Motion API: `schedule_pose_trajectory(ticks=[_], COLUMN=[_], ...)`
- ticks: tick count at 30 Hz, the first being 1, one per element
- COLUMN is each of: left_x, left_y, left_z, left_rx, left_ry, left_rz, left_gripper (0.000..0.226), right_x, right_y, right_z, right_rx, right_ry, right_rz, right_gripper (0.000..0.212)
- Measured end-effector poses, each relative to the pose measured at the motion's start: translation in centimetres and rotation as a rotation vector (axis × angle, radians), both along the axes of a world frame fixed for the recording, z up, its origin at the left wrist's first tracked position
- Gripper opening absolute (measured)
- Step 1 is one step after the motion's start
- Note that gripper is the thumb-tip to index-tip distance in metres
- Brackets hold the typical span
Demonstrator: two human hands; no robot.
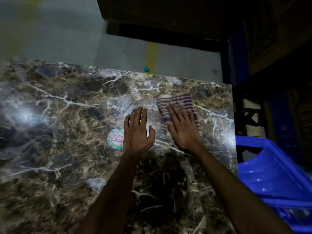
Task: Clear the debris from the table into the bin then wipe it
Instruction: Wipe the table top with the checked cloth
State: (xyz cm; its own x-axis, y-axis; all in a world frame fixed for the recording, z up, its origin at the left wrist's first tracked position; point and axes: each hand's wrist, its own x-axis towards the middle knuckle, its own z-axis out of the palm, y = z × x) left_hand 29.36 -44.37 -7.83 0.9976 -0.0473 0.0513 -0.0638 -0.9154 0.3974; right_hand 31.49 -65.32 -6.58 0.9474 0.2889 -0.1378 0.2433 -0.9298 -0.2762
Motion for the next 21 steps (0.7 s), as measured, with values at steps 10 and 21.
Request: schedule_pose_trajectory(ticks=[10,21], left_x=[-0.3,0.7], left_y=[-0.1,4.4], left_z=[0.2,-0.2], left_rx=[0.034,0.017], left_ry=[-0.029,-0.02], left_rz=[0.062,-0.054], left_gripper=[0.071,0.049], right_x=[9.5,0.7], right_y=[4.1,3.1], right_z=[0.0,-0.1], right_rx=[-0.064,-0.031], right_ry=[0.035,0.033], right_rz=[-0.22,0.055], right_gripper=[0.071,0.062])
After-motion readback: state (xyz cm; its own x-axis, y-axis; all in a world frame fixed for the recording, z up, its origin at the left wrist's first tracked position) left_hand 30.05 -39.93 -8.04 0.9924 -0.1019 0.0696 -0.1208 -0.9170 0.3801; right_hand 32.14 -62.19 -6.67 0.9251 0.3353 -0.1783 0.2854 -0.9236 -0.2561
